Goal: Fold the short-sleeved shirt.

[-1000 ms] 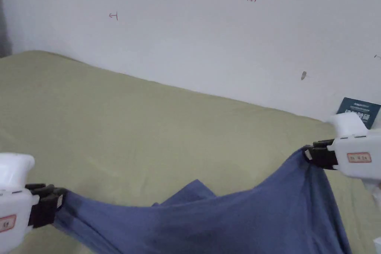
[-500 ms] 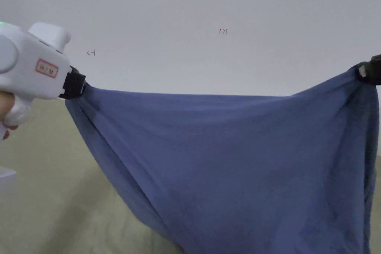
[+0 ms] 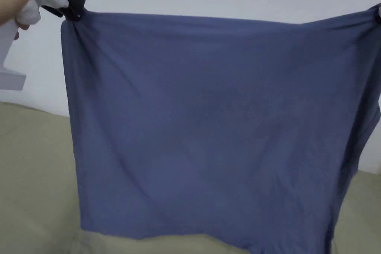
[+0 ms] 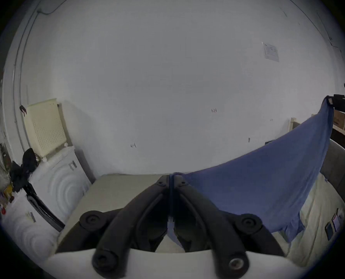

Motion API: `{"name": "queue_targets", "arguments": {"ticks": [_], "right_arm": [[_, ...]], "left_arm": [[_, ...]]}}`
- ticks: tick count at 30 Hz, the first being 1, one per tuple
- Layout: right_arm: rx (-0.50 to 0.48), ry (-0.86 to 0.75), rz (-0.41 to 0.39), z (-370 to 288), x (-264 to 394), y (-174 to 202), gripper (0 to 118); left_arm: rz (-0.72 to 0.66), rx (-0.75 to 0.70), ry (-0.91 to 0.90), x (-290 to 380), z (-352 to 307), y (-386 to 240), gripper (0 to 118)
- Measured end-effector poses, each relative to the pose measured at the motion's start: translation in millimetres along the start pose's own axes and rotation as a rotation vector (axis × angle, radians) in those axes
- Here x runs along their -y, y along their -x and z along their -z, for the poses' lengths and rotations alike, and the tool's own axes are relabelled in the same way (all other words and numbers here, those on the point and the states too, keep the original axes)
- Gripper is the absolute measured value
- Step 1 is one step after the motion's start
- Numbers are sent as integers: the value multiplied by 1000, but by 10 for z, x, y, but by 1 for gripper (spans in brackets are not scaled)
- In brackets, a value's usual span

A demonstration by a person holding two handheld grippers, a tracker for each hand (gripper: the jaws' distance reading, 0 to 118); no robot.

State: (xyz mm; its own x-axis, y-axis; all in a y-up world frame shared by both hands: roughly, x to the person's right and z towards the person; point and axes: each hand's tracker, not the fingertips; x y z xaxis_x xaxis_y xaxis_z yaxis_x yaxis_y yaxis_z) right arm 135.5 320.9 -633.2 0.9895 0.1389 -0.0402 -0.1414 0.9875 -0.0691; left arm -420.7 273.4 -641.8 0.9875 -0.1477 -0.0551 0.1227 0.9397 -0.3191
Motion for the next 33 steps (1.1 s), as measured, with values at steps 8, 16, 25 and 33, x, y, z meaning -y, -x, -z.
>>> {"name": "queue_targets", "arguments": {"ticks": [8,16,25,33], "right_arm": [[4,-81,-9,279,-323,-59,0],[-28,-66,4,204,-197,-80,0],[-67,49,-41,-220,432,-107,0],[-106,119,-15,-954,985,-172,0]], "left_arm": [[-9,-67,-69,-275,46,123,2],[9,-41,-32,-97,37,122,2],[67,32,64,539,-165,110,2],[118,99,91,1132,-694,85,2]]}}
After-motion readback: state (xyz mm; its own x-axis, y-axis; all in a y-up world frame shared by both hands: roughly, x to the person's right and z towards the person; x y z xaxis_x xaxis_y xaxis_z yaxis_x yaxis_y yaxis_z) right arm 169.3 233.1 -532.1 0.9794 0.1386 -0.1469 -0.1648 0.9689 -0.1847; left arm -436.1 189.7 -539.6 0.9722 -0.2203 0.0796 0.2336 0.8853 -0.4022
